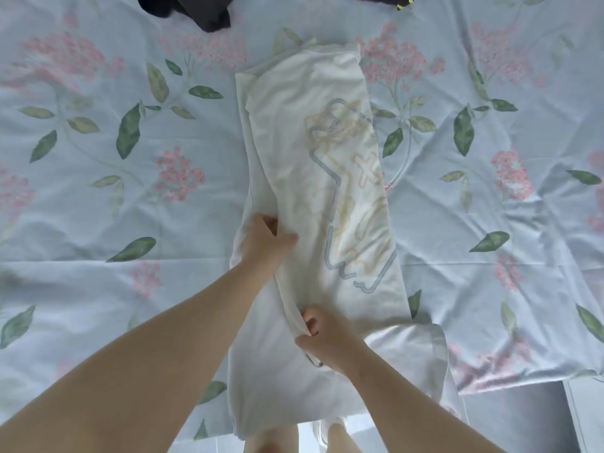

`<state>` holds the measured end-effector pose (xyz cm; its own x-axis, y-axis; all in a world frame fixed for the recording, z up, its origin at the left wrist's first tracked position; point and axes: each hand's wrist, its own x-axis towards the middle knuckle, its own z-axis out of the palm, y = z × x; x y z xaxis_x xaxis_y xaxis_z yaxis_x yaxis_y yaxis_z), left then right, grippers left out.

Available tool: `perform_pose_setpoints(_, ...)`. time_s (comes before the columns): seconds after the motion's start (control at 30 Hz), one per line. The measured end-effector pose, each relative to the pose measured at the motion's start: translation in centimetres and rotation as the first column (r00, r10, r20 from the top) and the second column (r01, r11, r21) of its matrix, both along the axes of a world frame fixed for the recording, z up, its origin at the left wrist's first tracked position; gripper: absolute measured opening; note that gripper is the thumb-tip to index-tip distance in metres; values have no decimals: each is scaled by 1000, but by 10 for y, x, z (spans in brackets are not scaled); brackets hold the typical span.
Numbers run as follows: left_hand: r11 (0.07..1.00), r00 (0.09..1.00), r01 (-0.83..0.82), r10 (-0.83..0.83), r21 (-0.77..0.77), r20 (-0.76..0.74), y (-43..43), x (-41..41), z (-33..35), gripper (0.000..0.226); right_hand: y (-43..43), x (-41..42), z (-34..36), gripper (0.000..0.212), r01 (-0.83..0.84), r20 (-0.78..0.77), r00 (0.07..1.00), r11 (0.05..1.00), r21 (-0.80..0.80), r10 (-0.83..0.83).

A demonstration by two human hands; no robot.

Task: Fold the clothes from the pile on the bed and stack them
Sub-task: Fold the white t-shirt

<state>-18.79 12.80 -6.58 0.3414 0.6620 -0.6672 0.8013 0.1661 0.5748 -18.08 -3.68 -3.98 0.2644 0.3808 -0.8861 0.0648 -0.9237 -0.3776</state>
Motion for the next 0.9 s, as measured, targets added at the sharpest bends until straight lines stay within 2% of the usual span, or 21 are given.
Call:
perform_pose_setpoints(0.07, 994, 998, 47, -51, -94, -37, -19, -18, -4, 15, -16, 3, 1, 16, -204, 86, 975, 979, 2, 203)
perform_pose_setpoints(0.13, 986, 1000, -25, 23, -163, -15, -35, -30, -9, 13, -35, 11, 5, 20, -387, 206, 900, 922, -33, 385)
perform_pose_setpoints(0.2, 981, 995, -97, 95, -166, -21, -48, -42, -11, 17, -53, 21, 10, 21, -518, 324, 794, 851, -83, 515)
perform_pose_setpoints(0.23, 978, 992, -128, 126, -162, -25, -53, -46, -10, 16, -62, 24, 10, 22, -577, 330, 743, 807, -123, 582)
perform_pose_setpoints(0.3, 963, 978, -203, 206, -176, 2, -60, -51, -6, 11, -77, 27, 12, 28, -638, 229, 702, 738, -219, 674)
perform_pose_setpoints(0.37, 942, 959, -267, 281, -203, 42, -68, -52, 1, 11, -89, 19, 14, 19, -625, 134, 744, 752, -209, 655)
perform_pose_setpoints(0.43, 933, 947, -301, 316, -196, 54, -74, -55, 6, 12, -94, -3, 19, 7, -549, 51, 829, 827, -120, 557)
perform_pose_setpoints(0.47, 927, 936, -330, 345, -179, 66, -77, -58, 8, 11, -95, -19, 24, 13, -466, -72, 884, 882, -66, 462)
perform_pose_setpoints(0.5, 918, 922, -364, 380, -159, 79, -78, -63, 9, 11, -95, -36, 28, 26, -319, -261, 916, 948, -18, 304)
perform_pose_setpoints(0.53, 908, 906, -397, 411, -133, 104, -79, -68, 12, 12, -94, -54, 34, 37, -177, -457, 877, 984, -13, 151)
perform_pose_setpoints(0.57, 898, 892, -426, 437, -111, 113, -79, -76, 14, 15, -93, -70, 35, 42, -87, -582, 810, 996, -10, 64)
perform_pose_setpoints(0.6, 883, 876, -458, 467, -101, 117, -80, -83, 16, 18, -91, -83, 39, 45, -68, -636, 770, 998, 4, 55)
perform_pose_setpoints(0.63, 875, 869, -473, 483, -103, 109, -80, -92, 14, 21, -93, -92, 30, 46, -56, -626, 778, 998, 22, 58)
perform_pose_setpoints(0.7, 891, 896, -421, 438, -166, 76, -85, -108, 15, 24, -96, -98, 17, 43, 6, -446, 895, 998, 65, 24)
perform_pose_setpoints(0.77, 927, 961, -265, 276, -265, 3, -93, -123, 12, 43, -104, -86, 4, 33, 106, -118, 989, 987, 120, -92)
perform_pose_setpoints(0.83, 944, 991, -133, 120, -302, -62, -98, -137, 5, 47, -115, -65, -3, 25, 164, 211, 957, 971, 172, -199)
perform_pose_setpoints(0.9, 944, 982, -183, 186, -274, -15, -100, -146, 5, 25, -128, -41, -8, 24, 173, 410, 880, 966, 192, -239)
